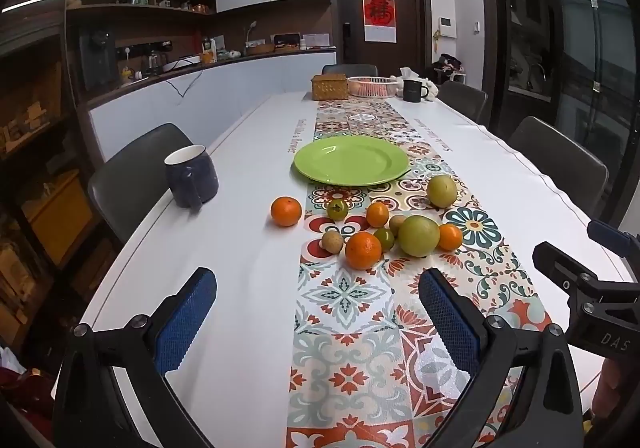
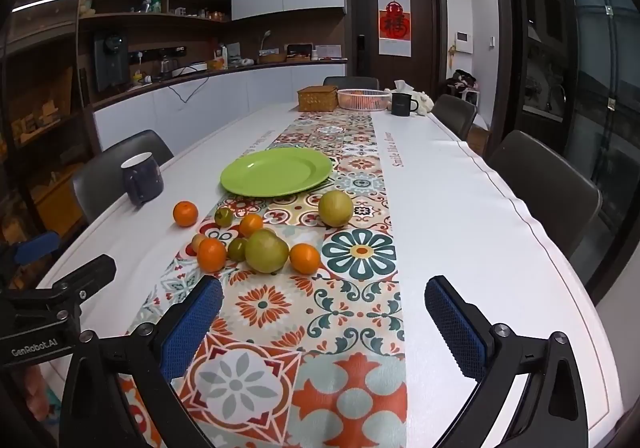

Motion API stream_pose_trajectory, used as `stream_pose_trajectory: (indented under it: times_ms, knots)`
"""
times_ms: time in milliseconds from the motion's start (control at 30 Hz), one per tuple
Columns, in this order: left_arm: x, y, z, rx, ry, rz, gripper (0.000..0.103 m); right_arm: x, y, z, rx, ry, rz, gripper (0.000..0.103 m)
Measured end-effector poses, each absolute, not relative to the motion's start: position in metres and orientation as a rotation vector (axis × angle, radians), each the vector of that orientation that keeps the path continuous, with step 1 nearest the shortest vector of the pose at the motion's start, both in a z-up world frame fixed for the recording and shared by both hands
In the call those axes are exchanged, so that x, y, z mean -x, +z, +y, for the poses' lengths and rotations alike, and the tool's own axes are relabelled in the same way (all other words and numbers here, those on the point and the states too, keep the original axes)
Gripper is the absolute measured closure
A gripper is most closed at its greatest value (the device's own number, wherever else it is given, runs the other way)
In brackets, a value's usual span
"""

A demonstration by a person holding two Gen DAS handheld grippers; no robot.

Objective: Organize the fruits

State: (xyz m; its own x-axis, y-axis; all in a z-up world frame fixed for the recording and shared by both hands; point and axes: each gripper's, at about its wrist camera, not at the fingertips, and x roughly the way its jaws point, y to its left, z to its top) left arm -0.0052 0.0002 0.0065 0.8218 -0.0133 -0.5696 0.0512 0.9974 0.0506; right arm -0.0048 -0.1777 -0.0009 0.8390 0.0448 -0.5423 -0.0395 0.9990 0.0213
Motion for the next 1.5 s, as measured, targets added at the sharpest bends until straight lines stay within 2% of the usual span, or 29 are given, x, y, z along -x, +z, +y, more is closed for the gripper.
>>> stream_pose_trajectory:
  times_ms: [1500]
  knots:
    - [0.0080,0.0102,0.0012,-0.062,-0.029,0.591,0.000,0.0058,-0.0009,-0.1779,-0.007,0.047,0.572,0.001]
